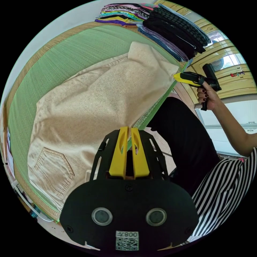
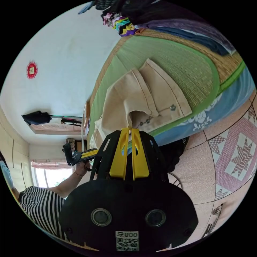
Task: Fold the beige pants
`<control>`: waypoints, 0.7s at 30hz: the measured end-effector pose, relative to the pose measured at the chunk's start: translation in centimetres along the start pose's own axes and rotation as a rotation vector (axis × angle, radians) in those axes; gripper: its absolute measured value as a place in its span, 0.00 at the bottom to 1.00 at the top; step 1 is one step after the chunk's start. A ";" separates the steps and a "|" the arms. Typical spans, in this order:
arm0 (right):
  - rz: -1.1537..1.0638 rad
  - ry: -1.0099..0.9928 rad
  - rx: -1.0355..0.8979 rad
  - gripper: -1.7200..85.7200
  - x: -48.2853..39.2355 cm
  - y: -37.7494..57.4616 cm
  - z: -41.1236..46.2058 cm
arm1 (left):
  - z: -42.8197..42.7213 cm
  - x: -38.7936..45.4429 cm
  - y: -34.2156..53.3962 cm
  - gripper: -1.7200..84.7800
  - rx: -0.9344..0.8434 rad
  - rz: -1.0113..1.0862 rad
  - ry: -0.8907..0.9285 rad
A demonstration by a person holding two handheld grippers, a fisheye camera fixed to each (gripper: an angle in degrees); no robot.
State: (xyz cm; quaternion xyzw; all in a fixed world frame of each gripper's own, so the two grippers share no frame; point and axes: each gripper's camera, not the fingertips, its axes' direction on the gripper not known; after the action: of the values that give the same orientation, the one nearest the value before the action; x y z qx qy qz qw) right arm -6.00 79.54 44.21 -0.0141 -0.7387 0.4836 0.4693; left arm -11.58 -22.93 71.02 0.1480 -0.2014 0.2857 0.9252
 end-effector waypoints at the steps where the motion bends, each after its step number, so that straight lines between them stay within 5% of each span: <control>1: 0.017 -0.023 -0.009 0.04 1.4 0.3 -0.6 | 0.2 0.1 -0.3 0.05 -0.002 0.001 0.001; 13: 0.009 -0.272 0.109 0.09 9.4 3.7 -10.6 | 0.3 1.2 -7.5 0.08 0.134 0.092 0.155; 21: 0.112 -0.274 0.159 0.11 12.8 5.0 -15.5 | 2.5 -0.2 -22.7 0.12 0.218 0.137 0.223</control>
State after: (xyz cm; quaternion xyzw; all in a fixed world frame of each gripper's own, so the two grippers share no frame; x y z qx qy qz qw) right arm -4.37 99.12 50.66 0.0483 -0.7532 0.5634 0.3360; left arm 0.91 -42.01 69.49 0.2007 -0.0751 0.3828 0.8986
